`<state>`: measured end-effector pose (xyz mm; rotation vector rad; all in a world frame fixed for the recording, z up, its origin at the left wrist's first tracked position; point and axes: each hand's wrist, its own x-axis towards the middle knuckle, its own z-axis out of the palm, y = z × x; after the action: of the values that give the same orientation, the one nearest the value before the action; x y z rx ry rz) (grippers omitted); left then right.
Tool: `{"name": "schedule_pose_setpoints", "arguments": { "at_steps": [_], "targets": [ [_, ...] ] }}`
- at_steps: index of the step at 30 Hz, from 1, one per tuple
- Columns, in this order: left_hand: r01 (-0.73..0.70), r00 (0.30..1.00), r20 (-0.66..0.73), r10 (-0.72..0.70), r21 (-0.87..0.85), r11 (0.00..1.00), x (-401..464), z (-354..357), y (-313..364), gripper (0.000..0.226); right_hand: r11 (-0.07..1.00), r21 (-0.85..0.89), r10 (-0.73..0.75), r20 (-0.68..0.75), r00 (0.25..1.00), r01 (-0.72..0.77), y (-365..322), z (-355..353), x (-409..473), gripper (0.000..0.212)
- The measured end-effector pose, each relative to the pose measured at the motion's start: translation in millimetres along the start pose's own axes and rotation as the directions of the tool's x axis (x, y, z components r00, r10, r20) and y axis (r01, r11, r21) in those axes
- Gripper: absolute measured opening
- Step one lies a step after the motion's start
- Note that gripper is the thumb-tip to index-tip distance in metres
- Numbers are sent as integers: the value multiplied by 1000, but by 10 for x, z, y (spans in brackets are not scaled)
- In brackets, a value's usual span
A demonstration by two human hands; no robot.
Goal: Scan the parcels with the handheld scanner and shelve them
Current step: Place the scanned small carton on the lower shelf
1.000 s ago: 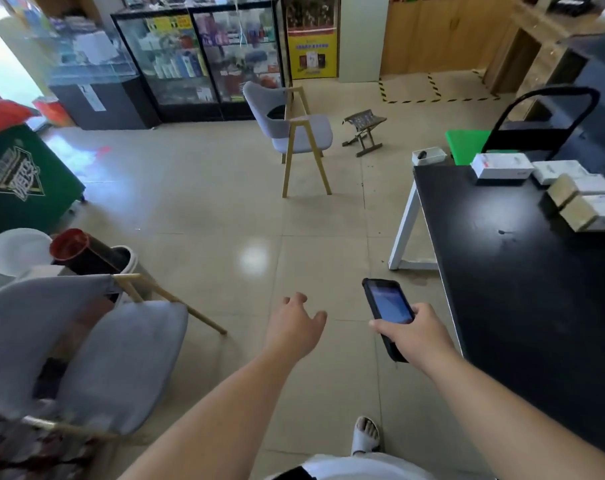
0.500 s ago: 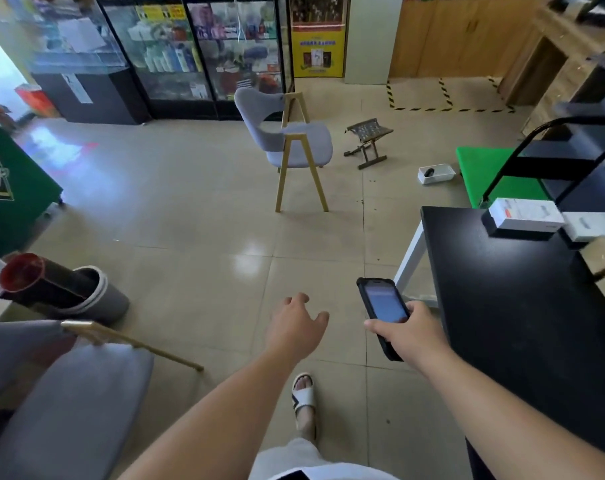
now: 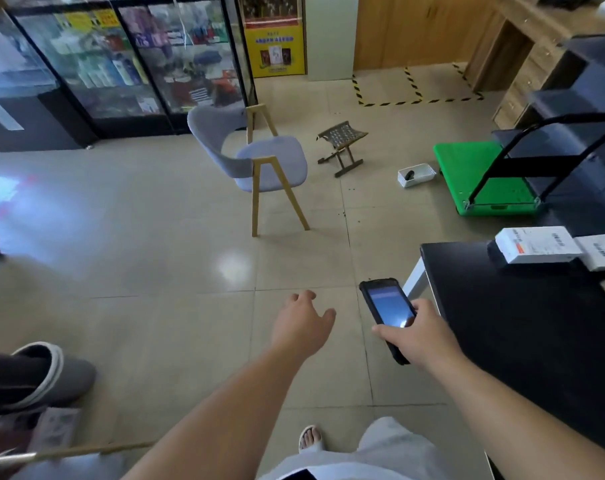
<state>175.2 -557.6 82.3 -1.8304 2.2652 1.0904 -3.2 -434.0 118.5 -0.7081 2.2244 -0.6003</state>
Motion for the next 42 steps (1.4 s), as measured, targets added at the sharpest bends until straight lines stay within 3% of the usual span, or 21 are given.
{"name": "schedule_pose_setpoints", "arguments": {
  "at_steps": [9,22,28,35,42],
  "targets": [
    [-40,999,2,40,74,996,1095,-70,881,64,994,102,45,2,999,-45,-238,-511,1160,67],
    [-282,948,202,245,184,941,2102,488,2671,66,829,490,368,-112,923,-271,321,-1482,2109,85],
    [-443,863,378,334,250,861,2523,897,3249,66,703,626,567,-210,796,-336,611,-1680,2203,79],
    [-615,721,552,419,231,754,2829,1306,3826,71,496,778,765,-182,617,-385,690,-1778,2139,71],
    [-742,602,676,425,277,611,2827,1723,4133,67,299,880,878,-103,467,-369,843,-1692,1991,88]
  ]
}}
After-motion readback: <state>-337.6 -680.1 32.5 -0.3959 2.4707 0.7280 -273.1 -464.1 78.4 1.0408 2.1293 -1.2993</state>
